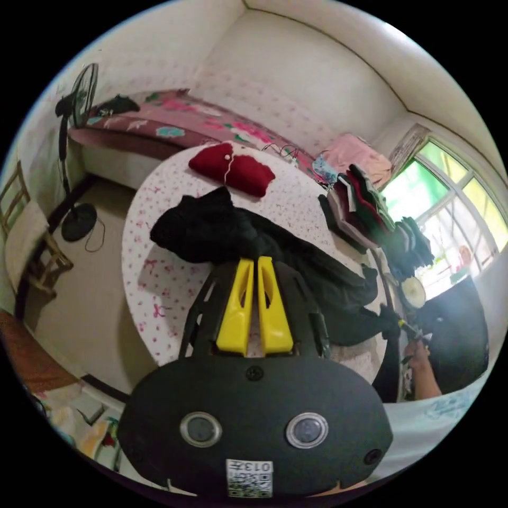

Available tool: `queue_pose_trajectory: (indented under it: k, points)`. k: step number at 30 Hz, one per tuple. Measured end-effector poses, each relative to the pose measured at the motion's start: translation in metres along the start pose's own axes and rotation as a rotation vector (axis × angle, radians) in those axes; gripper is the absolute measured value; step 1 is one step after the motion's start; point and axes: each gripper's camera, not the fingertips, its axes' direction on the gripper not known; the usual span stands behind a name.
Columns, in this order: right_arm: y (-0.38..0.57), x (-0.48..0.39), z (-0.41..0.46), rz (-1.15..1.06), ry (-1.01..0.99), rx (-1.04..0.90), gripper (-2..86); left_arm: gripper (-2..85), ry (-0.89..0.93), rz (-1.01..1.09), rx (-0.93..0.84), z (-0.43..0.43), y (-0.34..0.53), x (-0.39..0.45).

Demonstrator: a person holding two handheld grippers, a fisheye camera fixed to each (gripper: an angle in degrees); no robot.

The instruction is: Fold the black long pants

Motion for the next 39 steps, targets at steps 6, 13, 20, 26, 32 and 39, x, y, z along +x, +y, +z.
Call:
queue_pose_trajectory:
  k: [6,13,20,26,32,39]
  points:
    - [0.066,0.083,-0.038,0.385,0.009,0.098,0.5,5.0,-0.078,-0.331,-0.128,0.002,0.087,-0.065]
    - [0.111,0.119,-0.020,0.598,0.106,0.002,0.5,11.2,-0.014,-0.247,-0.021,-0.002,0.053,-0.041]
    - [0.096,0.118,-0.008,0.501,0.127,-0.035,0.5,15.4,-0.027,-0.222,-0.250,0.098,-0.021,-0.002]
    - [0.107,0.133,-0.018,0.531,0.122,-0.018,0.4,1.7,-0.070,-0.291,-0.354,0.130,-0.031,-0.011]
    - [0.078,0.137,-0.027,0.436,0.146,0.059,0.2,0.8,0.181,-0.160,-0.073,0.063,-0.063,0.014]
    - [0.060,0.118,-0.088,0.262,0.047,0.408,0.4,0.6,0.387,0.111,0.224,-0.056,-0.026,0.032]
